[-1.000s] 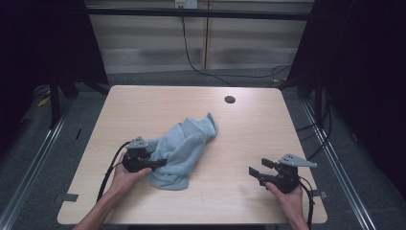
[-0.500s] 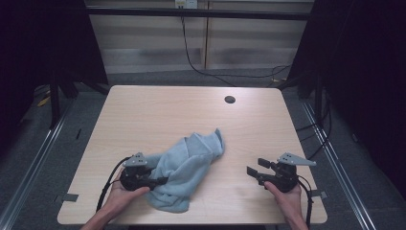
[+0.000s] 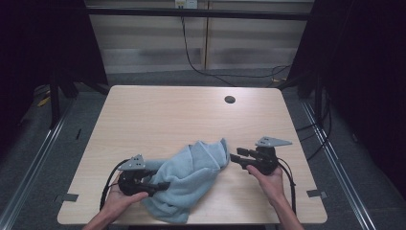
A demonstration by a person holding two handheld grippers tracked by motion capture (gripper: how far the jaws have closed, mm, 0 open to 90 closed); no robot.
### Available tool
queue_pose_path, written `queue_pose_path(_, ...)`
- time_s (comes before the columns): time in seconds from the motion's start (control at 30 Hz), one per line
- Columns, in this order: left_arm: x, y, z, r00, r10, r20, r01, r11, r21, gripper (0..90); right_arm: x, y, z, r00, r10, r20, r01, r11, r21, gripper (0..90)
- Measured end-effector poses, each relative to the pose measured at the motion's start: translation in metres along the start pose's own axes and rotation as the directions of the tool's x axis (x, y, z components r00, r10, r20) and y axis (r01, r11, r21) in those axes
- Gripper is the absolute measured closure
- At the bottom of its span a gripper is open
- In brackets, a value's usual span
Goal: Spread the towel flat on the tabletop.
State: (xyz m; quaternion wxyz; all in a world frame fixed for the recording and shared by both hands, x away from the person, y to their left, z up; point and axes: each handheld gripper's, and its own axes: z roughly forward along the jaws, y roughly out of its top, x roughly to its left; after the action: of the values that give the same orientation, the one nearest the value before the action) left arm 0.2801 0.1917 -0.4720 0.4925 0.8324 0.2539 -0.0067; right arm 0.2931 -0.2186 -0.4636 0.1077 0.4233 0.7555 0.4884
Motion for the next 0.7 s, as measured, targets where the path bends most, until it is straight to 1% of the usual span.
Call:
queue_pose_path(0.03, 0.000, 0.000, 0.000, 1.0000, 0.000, 0.000, 0.000, 1.0000, 0.000, 39.3, 0.000, 0.000, 0.000, 1.0000, 0.000, 0.000, 0.000, 1.000, 0.000, 56.5)
queue_pose_path(0.07, 0.001, 0.004, 0.000, 1.0000, -0.003, 0.008, 0.003, 1.0000, -0.008, 39.3, 0.000, 0.003, 0.007, 0.9999, -0.008, -0.007, 0.008, 1.000, 0.018, 57.9)
queue_pose_path(0.1, 0.002, 0.008, 0.000, 1.0000, -0.003, 0.008, 0.003, 0.9999, -0.014, 36.6, 0.000, 0.009, 0.020, 0.9994, -0.031, -0.011, 0.032, 0.999, 0.045, 59.1)
queue_pose_path(0.13, 0.003, 0.012, -0.001, 1.0000, -0.002, 0.005, 0.002, 0.9996, -0.027, 36.6, 0.000, 0.009, 0.020, 0.9994, -0.031, -0.011, 0.032, 0.999, 0.045, 59.1)
queue_pose_path(0.17, 0.005, 0.020, -0.002, 0.9999, 0.002, 0.016, -0.001, 0.9988, -0.049, 35.7, -0.001, 0.013, 0.031, 0.9992, -0.034, -0.020, 0.036, 0.997, 0.062, 57.9)
queue_pose_path(0.2, 0.005, 0.020, -0.002, 0.9999, 0.002, 0.016, -0.001, 0.9988, -0.049, 35.0, -0.002, 0.014, 0.037, 0.9992, -0.032, -0.024, 0.034, 0.997, 0.067, 56.2)
queue_pose_path(0.23, 0.006, 0.028, -0.002, 0.9999, 0.001, 0.012, 0.000, 0.9974, -0.072, 34.6, -0.003, 0.014, 0.042, 0.9991, -0.037, -0.022, 0.038, 0.997, 0.071, 53.6)
queue_pose_path(0.27, 0.006, 0.028, -0.002, 0.9999, 0.001, 0.012, 0.000, 0.9974, -0.072, 34.3, -0.003, 0.014, 0.042, 0.9991, -0.037, -0.022, 0.038, 0.997, 0.071, 53.6)
queue_pose_path(0.33, 0.008, 0.036, -0.001, 0.9998, -0.007, 0.017, 0.008, 0.9955, -0.095, 33.9, -0.005, 0.012, 0.050, 0.9994, -0.024, -0.027, 0.026, 0.996, 0.091, 49.8)
queue_pose_path(0.37, 0.009, 0.039, 0.000, 0.9998, -0.009, 0.019, 0.011, 0.9939, -0.110, 34.2, -0.006, 0.010, 0.054, 0.9996, -0.024, -0.017, 0.025, 0.994, 0.103, 46.5)
queue_pose_path(0.4, 0.011, 0.044, 0.000, 0.9997, -0.018, 0.019, 0.021, 0.9898, -0.141, 33.9, -0.008, 0.006, 0.060, 0.9998, -0.019, 0.004, 0.018, 0.991, 0.134, 41.4)
queue_pose_path(0.43, 0.011, 0.044, 0.000, 0.9997, -0.018, 0.019, 0.021, 0.9898, -0.141, 34.2, -0.008, 0.006, 0.060, 0.9998, -0.019, 0.004, 0.018, 0.991, 0.134, 41.4)
queue_pose_path(0.47, 0.013, 0.046, 0.001, 0.9994, -0.030, 0.016, 0.032, 0.9884, -0.148, 34.2, -0.009, 0.004, 0.062, 0.9998, -0.019, 0.009, 0.018, 0.990, 0.141, 38.8)
queue_pose_path(0.5, 0.016, 0.046, 0.008, 0.9992, -0.027, -0.031, 0.023, 0.9920, -0.124, 36.5, -0.011, 0.002, 0.065, 0.9999, -0.011, 0.010, 0.009, 0.989, 0.147, 36.5)
queue_pose_path(0.53, 0.016, 0.046, 0.008, 0.9992, -0.027, -0.031, 0.023, 0.9920, -0.124, 36.9, -0.011, 0.002, 0.065, 0.9999, -0.011, 0.010, 0.009, 0.989, 0.147, 36.5)
queue_pose_path(0.57, 0.020, 0.044, 0.014, 0.9983, -0.032, -0.048, 0.027, 0.9948, -0.098, 37.0, -0.011, 0.001, 0.069, 0.9999, -0.010, 0.014, 0.008, 0.989, 0.147, 34.7)
queue_pose_path(0.63, 0.027, 0.037, 0.028, 0.9967, -0.053, -0.061, 0.050, 0.9976, -0.048, 37.0, -0.010, 0.000, 0.070, 0.9998, -0.016, 0.011, 0.014, 0.989, 0.151, 34.7)
queue_pose_path(0.67, 0.030, 0.033, 0.033, 0.9962, -0.054, -0.068, 0.052, 0.9983, -0.028, 37.3, -0.008, -0.001, 0.072, 0.9997, -0.021, 0.016, 0.018, 0.987, 0.157, 34.8)
queue_pose_path(0.7, 0.036, 0.026, 0.042, 0.9949, -0.098, -0.022, 0.098, 0.9952, 0.000, 36.7, -0.006, -0.001, 0.073, 0.9993, -0.035, 0.016, 0.032, 0.987, 0.157, 36.6)
